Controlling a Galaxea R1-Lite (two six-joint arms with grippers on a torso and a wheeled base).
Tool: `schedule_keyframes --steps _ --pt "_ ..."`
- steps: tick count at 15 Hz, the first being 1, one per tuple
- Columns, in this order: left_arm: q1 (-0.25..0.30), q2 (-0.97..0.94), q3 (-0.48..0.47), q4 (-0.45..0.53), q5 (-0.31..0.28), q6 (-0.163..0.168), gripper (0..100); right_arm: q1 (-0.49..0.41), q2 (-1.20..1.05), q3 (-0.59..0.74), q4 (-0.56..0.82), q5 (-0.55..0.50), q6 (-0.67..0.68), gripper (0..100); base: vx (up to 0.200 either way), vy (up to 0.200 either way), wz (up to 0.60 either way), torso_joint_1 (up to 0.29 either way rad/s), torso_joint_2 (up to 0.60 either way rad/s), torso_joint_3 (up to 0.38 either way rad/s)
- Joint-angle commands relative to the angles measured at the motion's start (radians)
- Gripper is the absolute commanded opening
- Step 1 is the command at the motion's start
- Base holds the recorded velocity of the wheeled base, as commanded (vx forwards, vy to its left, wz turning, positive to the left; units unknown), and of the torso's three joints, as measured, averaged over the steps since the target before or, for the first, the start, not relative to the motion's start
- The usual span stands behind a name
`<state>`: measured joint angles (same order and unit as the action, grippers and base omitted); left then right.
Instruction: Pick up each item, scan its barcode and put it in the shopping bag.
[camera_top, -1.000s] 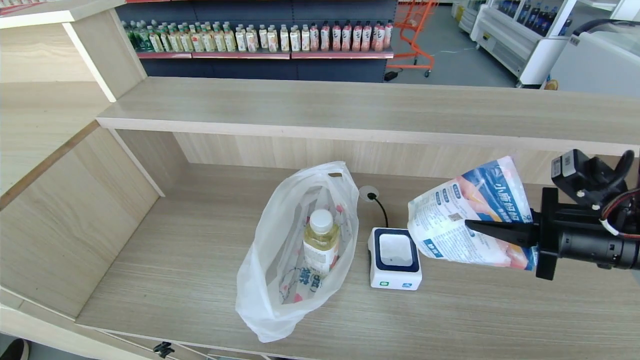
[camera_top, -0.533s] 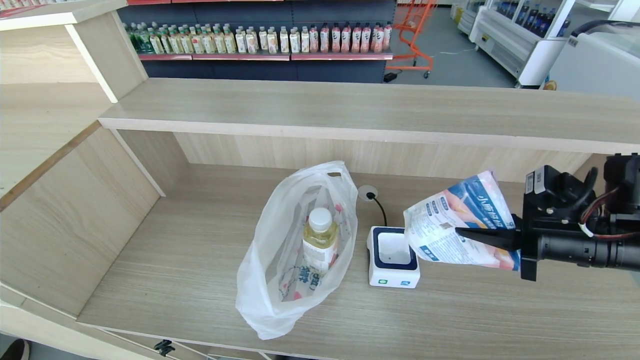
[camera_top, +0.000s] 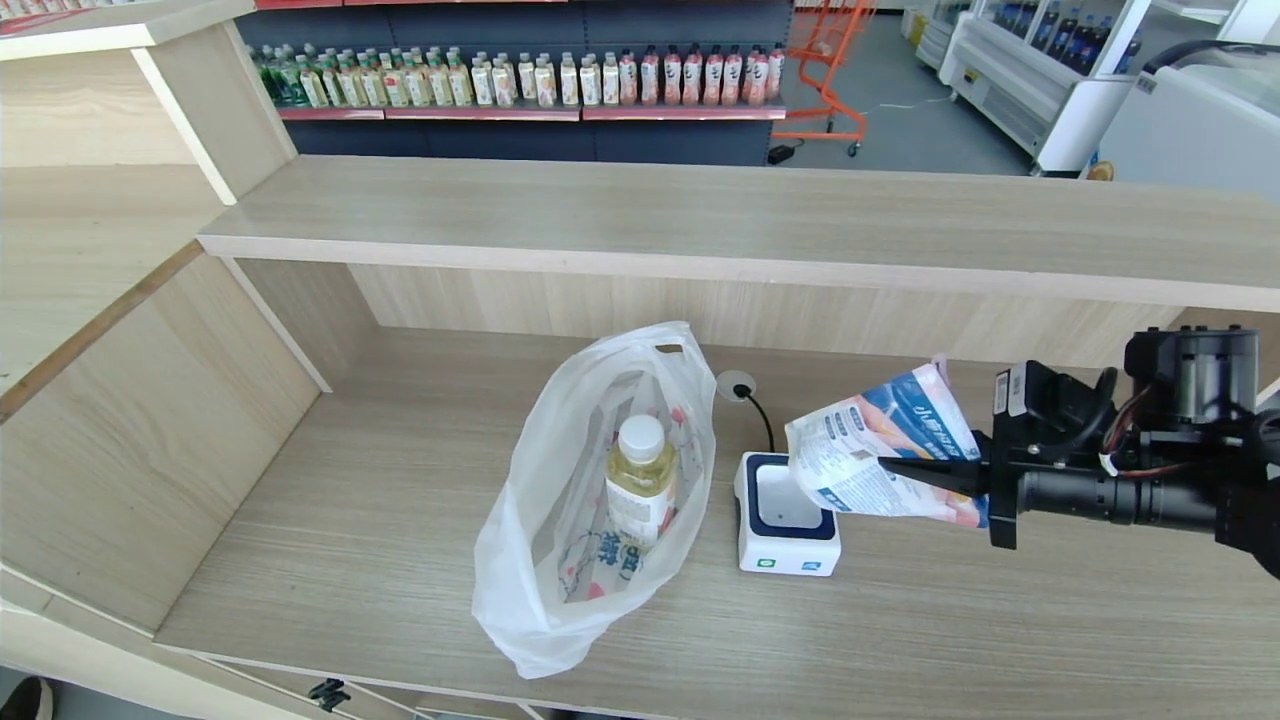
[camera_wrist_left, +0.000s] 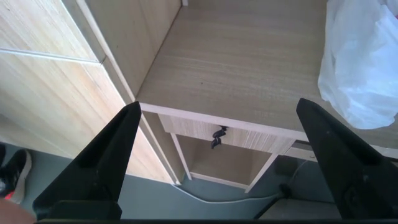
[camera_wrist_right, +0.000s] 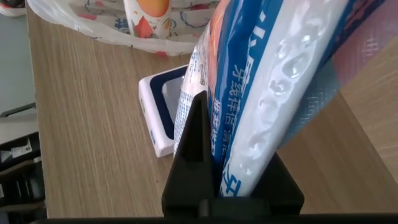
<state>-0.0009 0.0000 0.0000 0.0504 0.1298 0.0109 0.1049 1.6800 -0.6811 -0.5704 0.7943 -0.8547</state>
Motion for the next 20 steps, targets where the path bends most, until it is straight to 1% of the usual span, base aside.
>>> schedule_keyframes --steps 1,3,8,12,16,18,20 --pt "-0.001 0.002 0.0 0.0 0.001 0.0 100 0.01 0.06 -0.003 -0.029 0.005 0.002 0 0.0 0.0 0.0 0.0 0.0 0.0" --pt "-0.001 0.002 0.0 0.0 0.001 0.0 100 0.018 0.09 -0.021 -0.057 0.028 0.003 0 0.0 0.0 0.0 0.0 0.0 0.0" --pt "-0.001 0.002 0.0 0.0 0.001 0.0 100 0.061 0.165 -0.097 -0.08 0.029 0.008 0 0.0 0.0 0.0 0.0 0.0 0.0" --pt "-0.001 0.002 0.0 0.0 0.001 0.0 100 0.073 0.211 -0.101 -0.146 0.028 0.006 0 0.0 0.0 0.0 0.0 0.0 0.0" --pt "-0.001 0.002 0.0 0.0 0.001 0.0 100 0.068 0.214 -0.097 -0.147 0.026 0.016 0 0.0 0.0 0.0 0.0 0.0 0.0" --pt "-0.001 0.002 0.0 0.0 0.001 0.0 100 0.068 0.208 -0.103 -0.147 0.026 0.039 0 0.0 0.0 0.0 0.0 0.0 0.0" --pt "-0.001 0.002 0.0 0.0 0.001 0.0 100 0.072 0.17 -0.118 -0.147 0.026 0.105 0 0.0 0.0 0.0 0.0 0.0 0.0"
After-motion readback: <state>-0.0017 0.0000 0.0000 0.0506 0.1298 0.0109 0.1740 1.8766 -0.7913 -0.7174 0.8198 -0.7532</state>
